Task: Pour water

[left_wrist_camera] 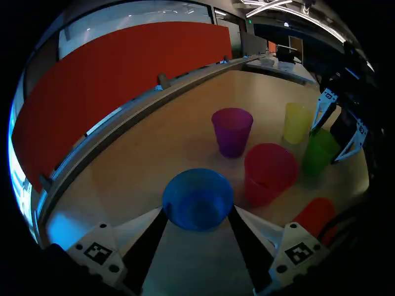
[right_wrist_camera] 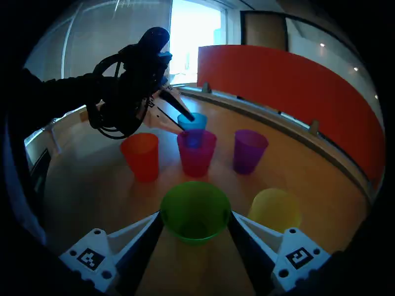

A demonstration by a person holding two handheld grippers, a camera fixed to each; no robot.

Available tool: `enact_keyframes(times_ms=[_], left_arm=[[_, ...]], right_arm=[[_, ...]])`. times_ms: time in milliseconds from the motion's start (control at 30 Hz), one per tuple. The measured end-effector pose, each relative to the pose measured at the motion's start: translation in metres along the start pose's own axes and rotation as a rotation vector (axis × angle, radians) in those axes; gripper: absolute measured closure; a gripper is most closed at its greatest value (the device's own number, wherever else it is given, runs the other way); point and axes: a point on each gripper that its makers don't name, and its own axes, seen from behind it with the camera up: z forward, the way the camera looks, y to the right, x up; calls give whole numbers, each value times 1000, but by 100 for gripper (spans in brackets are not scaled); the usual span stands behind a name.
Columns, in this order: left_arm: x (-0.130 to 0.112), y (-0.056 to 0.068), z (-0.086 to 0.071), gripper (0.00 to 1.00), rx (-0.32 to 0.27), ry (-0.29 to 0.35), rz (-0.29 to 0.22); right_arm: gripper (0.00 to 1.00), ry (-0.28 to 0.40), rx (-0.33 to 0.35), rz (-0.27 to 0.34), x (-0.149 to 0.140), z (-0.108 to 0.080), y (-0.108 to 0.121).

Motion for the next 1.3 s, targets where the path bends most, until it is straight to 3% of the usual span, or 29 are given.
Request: enact_keyframes(times_ms=[367, 567, 1300], left_arm=[[3, -3, -8, 15, 11, 17, -12], [13, -5, -22, 16, 26, 51, -28], [72, -12, -80, 16, 111, 278, -126]], right_arm=[[9, 61, 9, 13, 20, -8, 1], [9, 95, 1, 1, 33, -15, 1], [9, 223, -41, -20, 84, -47, 4]])
